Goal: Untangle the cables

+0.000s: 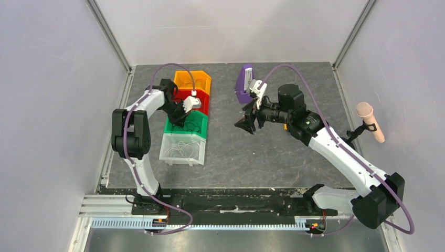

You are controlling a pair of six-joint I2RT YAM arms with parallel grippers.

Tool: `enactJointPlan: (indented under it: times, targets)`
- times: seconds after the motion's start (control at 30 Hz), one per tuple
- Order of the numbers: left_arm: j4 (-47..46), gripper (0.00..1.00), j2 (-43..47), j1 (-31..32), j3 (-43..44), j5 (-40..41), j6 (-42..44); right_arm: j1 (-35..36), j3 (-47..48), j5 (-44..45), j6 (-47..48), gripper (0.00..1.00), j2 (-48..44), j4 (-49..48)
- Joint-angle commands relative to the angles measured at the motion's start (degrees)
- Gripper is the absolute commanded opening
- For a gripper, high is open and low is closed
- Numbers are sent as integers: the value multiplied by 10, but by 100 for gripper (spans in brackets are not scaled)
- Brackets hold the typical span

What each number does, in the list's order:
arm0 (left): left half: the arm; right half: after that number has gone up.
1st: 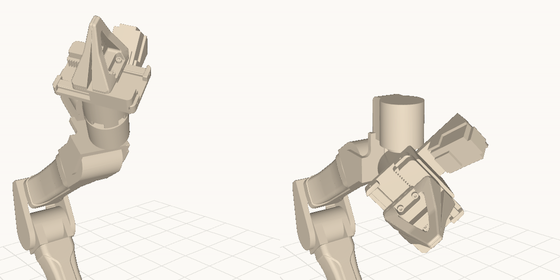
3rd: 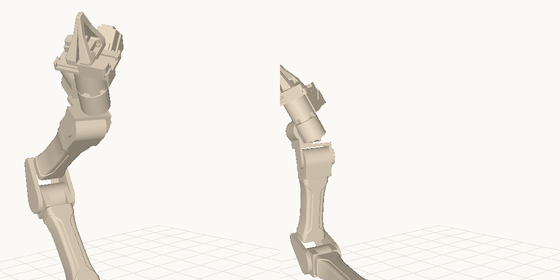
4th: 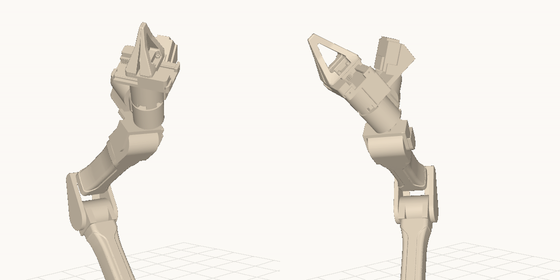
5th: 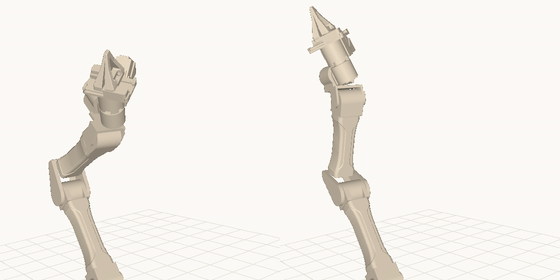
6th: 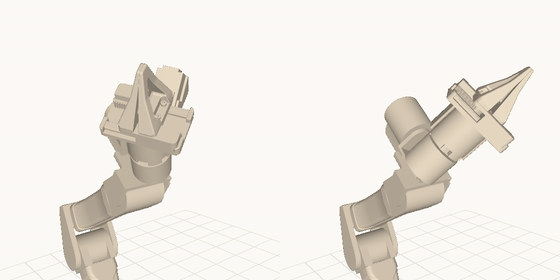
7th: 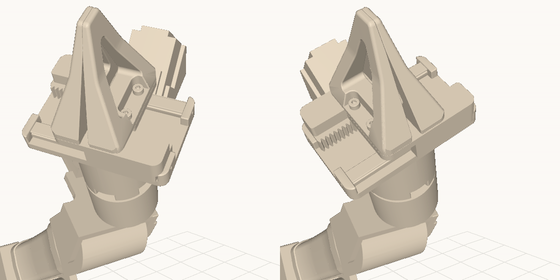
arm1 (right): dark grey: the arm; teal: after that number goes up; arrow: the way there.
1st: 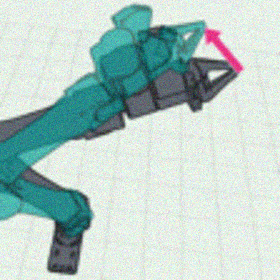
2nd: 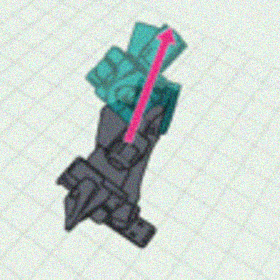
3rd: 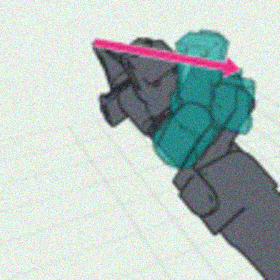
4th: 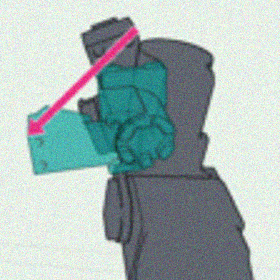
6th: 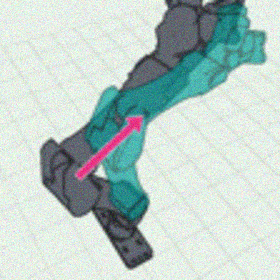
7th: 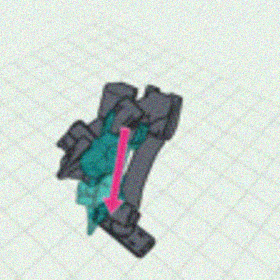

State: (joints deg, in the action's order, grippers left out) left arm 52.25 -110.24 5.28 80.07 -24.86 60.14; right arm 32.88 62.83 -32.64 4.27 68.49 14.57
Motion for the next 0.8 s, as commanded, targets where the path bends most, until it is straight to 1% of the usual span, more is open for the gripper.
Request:
enactJointPlan:
  times: [0.0,0.07,0.23,0.47,0.5,0.53,0.6,0.7,0.77]
  targets:
    - [-25,13,9,0,-9,10,22,-2,13,3,5,73,-8,-11]
    - [-25,24,24,1,-11,2,17,-2,15,5,7,73,-8,-9]
    - [-14,42,74,1,-15,-12,13,-2,14,4,10,73,-9,-9]
    - [33,56,123,1,0,-42,7,-2,14,0,13,73,-9,-10]
    - [37,63,128,1,1,-43,9,-2,14,0,13,73,-9,-10]
    - [41,65,133,1,1,-43,9,-2,14,-1,14,73,-9,-10]
    - [50,67,139,1,2,-42,12,-2,14,-3,14,73,-9,-10]
    - [63,67,145,-2,13,-53,2,-2,15,-4,14,73,-9,-10]
    - [58,62,150,-16,31,-92,-36,-2,13,-4,14,73,-12,-9]
